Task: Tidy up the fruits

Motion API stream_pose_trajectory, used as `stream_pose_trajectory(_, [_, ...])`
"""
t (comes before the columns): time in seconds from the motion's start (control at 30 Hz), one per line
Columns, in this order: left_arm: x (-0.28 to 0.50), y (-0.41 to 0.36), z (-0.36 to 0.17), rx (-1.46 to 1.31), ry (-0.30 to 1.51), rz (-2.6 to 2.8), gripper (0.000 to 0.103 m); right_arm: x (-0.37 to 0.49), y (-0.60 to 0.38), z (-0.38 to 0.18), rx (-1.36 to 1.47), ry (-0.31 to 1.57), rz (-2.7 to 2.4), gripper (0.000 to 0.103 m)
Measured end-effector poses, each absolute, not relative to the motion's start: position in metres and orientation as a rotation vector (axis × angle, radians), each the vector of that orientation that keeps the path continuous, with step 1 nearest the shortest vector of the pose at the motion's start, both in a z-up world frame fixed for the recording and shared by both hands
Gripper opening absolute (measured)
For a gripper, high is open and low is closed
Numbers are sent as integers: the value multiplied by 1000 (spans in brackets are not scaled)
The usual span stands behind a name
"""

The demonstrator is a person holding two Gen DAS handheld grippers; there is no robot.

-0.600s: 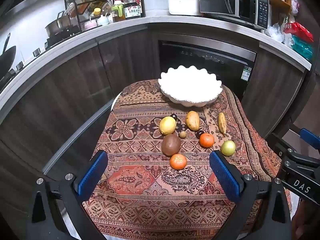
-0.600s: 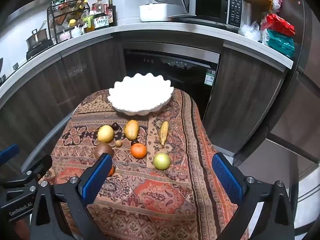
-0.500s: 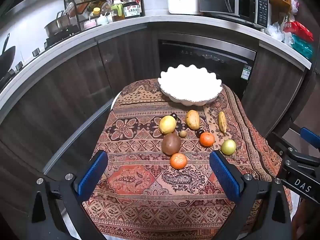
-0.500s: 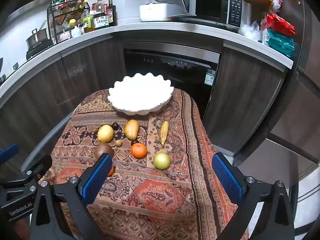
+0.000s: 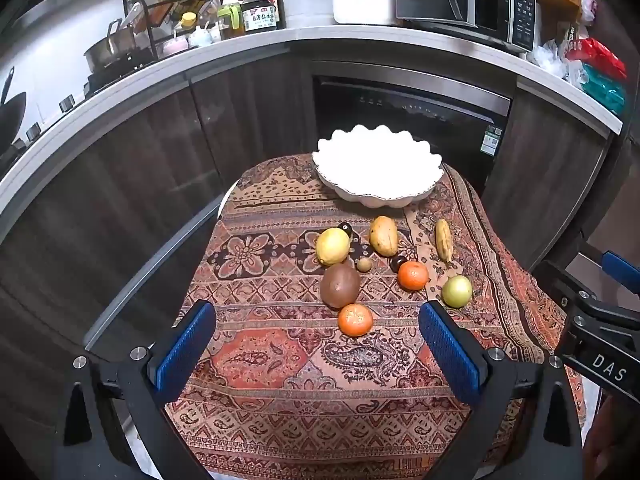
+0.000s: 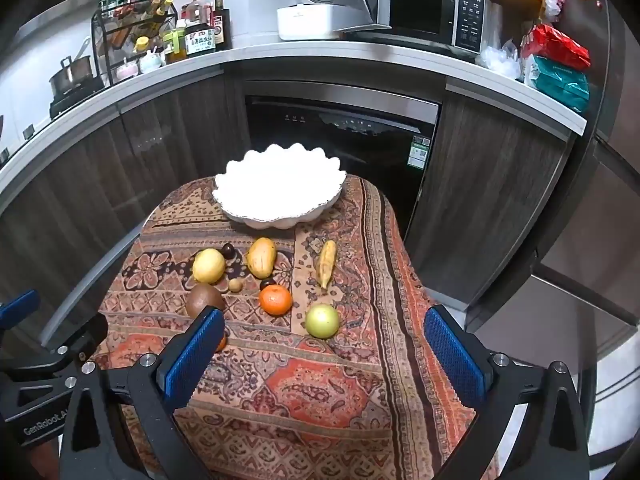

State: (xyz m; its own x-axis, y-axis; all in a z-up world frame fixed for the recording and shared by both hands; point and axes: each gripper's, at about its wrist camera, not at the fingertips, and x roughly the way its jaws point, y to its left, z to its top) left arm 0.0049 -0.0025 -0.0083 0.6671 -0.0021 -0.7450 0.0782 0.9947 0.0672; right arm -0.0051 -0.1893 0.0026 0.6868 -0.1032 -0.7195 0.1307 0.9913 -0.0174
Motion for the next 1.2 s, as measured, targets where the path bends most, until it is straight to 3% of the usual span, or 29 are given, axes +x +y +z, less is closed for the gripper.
stream_pose_trajectory(1.2, [2, -4, -15, 93, 849, -53, 103, -7, -192, 4, 41, 814, -140, 101])
